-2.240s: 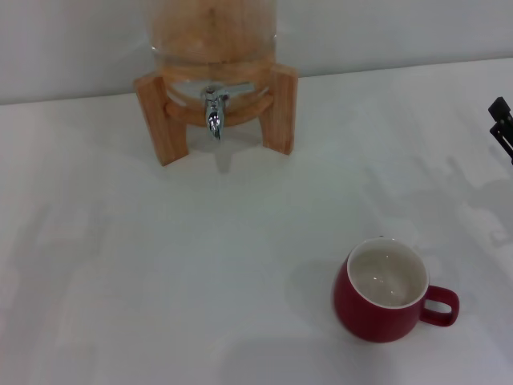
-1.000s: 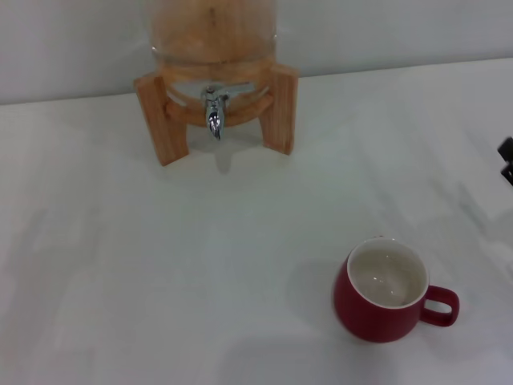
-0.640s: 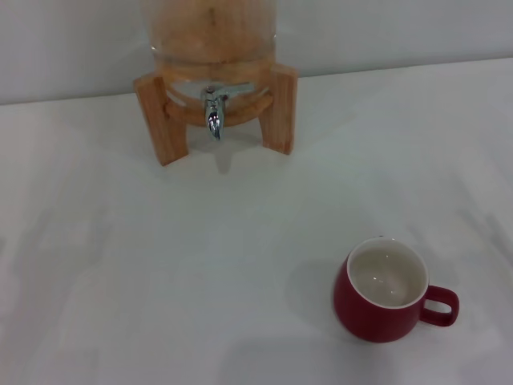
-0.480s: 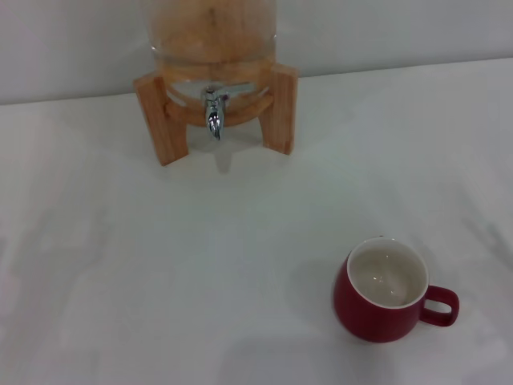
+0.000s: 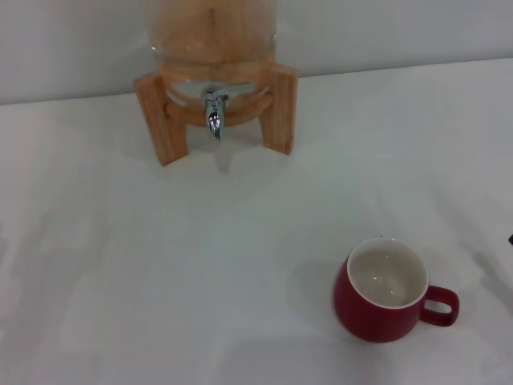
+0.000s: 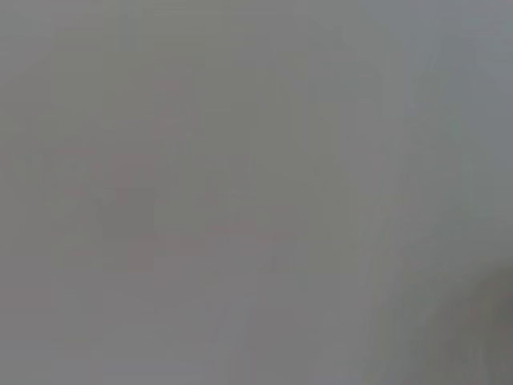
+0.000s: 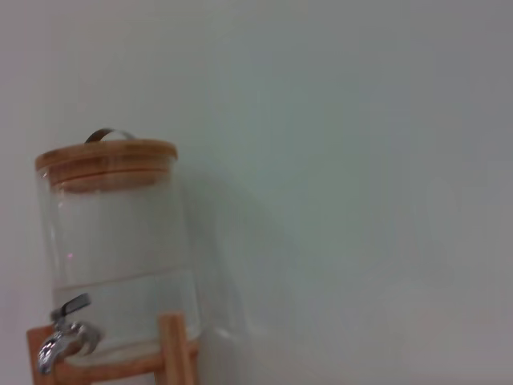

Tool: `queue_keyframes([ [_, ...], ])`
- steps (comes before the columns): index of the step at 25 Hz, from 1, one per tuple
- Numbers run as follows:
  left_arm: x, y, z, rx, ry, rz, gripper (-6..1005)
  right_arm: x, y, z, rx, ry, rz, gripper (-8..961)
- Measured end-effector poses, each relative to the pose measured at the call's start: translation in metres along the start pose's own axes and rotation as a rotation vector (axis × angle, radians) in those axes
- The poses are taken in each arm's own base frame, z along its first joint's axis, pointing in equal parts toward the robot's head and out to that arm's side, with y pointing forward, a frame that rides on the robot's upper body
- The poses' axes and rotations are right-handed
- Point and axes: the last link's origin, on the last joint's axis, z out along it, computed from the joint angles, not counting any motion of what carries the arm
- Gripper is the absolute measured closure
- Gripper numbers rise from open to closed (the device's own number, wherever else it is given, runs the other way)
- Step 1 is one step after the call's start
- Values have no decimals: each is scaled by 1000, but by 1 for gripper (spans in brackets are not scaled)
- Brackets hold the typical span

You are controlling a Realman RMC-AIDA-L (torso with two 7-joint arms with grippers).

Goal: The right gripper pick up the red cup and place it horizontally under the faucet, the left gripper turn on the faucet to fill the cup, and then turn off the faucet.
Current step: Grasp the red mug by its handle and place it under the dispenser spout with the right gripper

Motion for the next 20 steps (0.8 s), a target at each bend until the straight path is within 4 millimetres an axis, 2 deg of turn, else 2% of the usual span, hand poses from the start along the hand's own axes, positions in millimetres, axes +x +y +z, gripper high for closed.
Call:
queue_keyframes([
  [11, -3, 0, -1, 2, -16, 20, 227, 6, 11, -17, -80, 67, 7, 174],
  [20, -3, 1, -1, 1, -15, 20, 227, 13, 23, -22, -150, 116, 23, 175],
])
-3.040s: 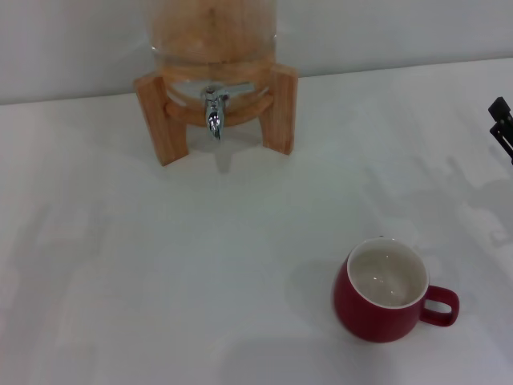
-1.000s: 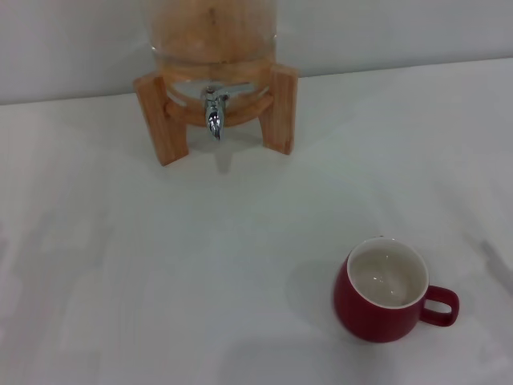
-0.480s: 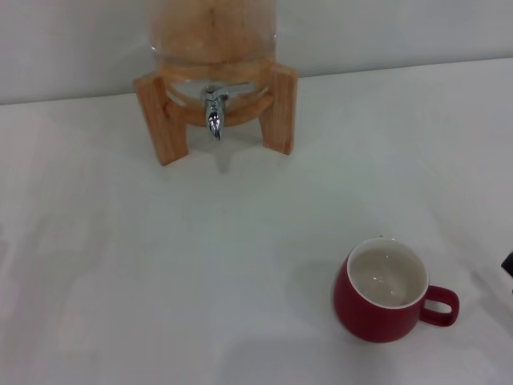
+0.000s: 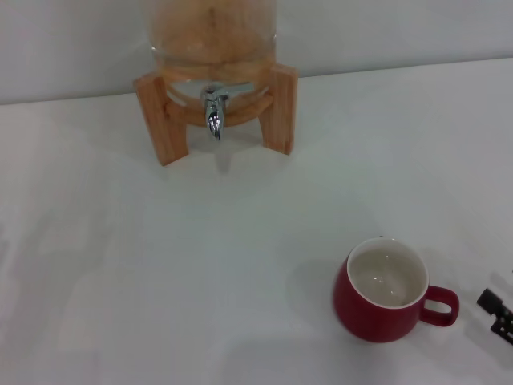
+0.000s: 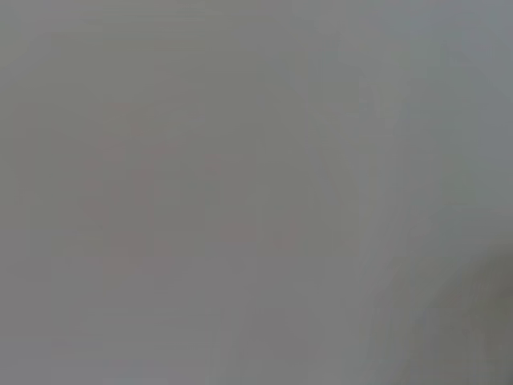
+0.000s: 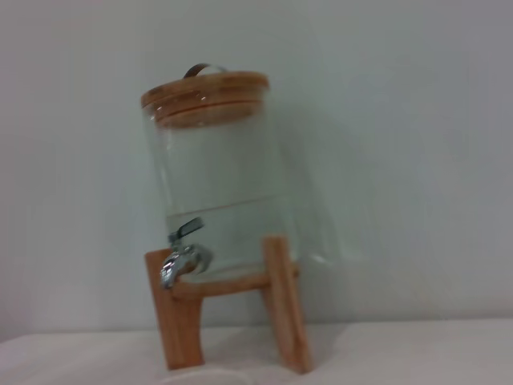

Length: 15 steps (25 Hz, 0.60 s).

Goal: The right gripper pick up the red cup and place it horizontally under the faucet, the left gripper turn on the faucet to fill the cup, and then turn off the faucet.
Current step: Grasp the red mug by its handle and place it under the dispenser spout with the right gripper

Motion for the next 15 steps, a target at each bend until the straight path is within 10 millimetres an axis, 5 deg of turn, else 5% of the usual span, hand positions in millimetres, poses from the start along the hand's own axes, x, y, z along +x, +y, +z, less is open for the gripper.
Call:
queue_keyframes([
  [15, 1, 0, 1, -1, 3, 1, 227, 11, 12, 7, -94, 75, 22, 176],
])
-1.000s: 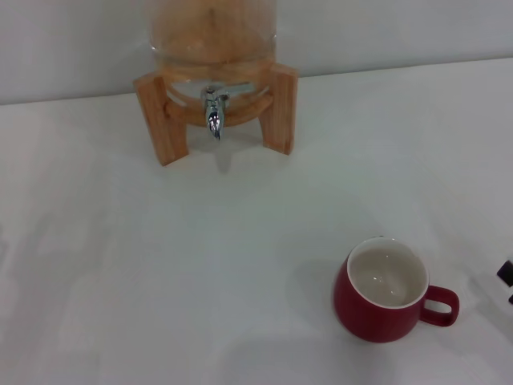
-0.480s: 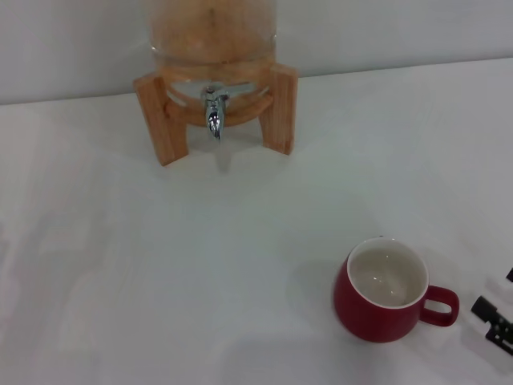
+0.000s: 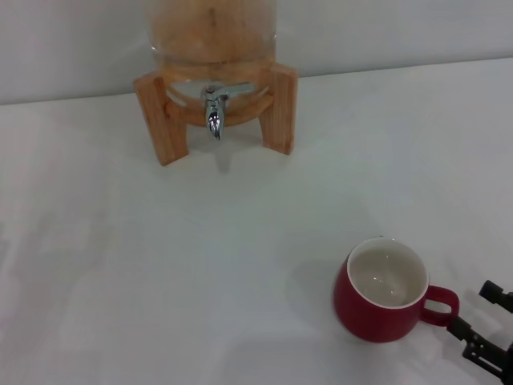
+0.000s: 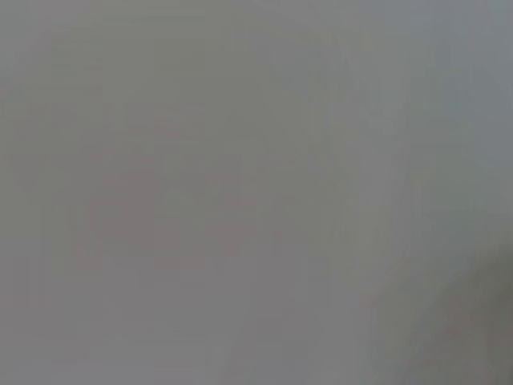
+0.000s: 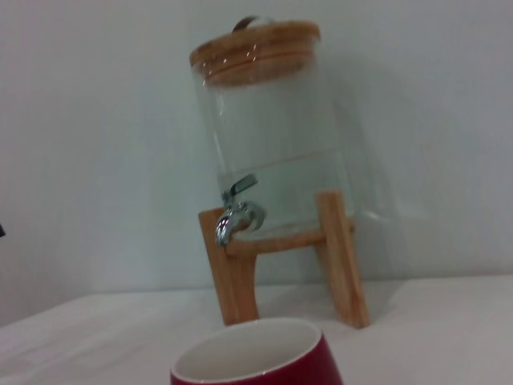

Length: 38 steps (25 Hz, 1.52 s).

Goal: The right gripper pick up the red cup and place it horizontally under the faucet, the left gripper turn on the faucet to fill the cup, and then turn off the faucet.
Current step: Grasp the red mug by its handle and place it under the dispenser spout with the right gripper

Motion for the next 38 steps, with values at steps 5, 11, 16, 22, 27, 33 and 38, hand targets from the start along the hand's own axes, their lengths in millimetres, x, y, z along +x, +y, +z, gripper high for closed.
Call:
queue_keyframes([
  [5, 0, 0, 0, 0, 0, 0, 227, 4, 0, 10, -5, 21, 3, 177],
  [11, 0, 0, 0, 0, 1, 0, 227, 6, -1, 14, -4, 33, 2, 177],
  [16, 0, 2, 1, -9, 1, 0, 227, 6, -3, 18, 3, 38, -9, 178],
  [22, 0, 3, 1, -15, 1, 0, 228, 4, -8, 22, 18, 33, -30, 178],
  [27, 1, 3, 1, -18, 8, 0, 228, 3, -10, 26, 16, 30, -39, 178],
  [33, 2, 3, 1, -20, 12, 0, 228, 2, -12, 28, 25, 30, -54, 179],
  [38, 2, 3, 1, -20, 12, 0, 228, 2, -14, 28, 42, 31, -63, 179],
])
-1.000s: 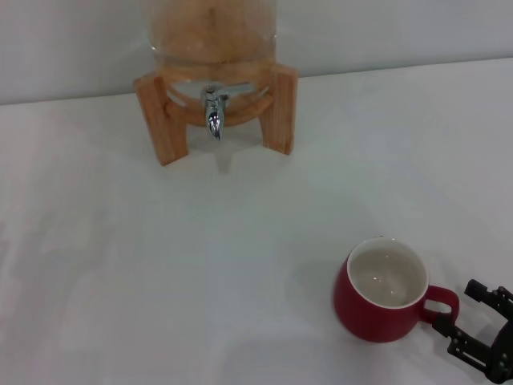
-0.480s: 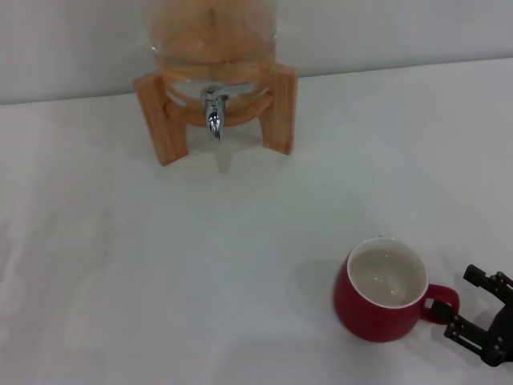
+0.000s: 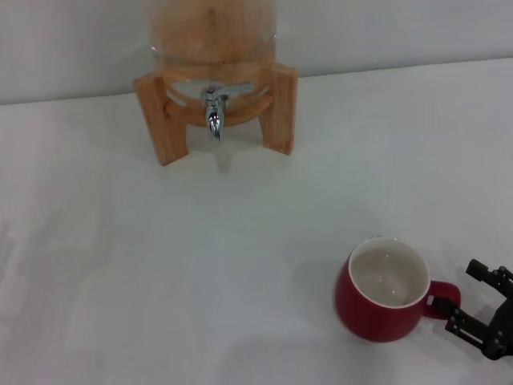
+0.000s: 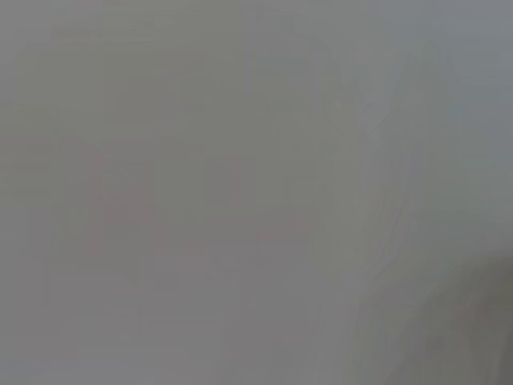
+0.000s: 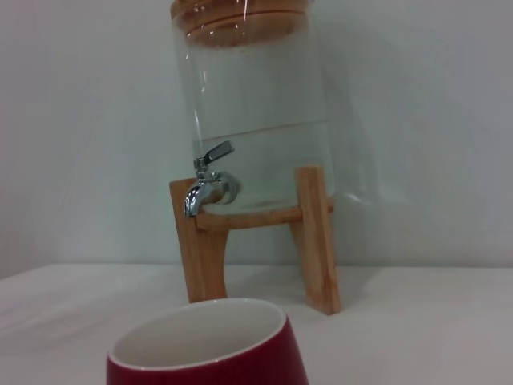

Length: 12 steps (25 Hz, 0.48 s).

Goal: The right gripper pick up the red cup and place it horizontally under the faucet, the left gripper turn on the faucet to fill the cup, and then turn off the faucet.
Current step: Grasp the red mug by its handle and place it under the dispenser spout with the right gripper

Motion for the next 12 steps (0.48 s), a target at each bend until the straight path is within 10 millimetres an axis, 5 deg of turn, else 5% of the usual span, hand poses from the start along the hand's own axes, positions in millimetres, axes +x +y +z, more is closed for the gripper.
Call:
queue_keyframes([
  [12, 0, 0, 1, -2, 1, 0, 228, -2, -6, 2, 25, -7, -31, 180],
])
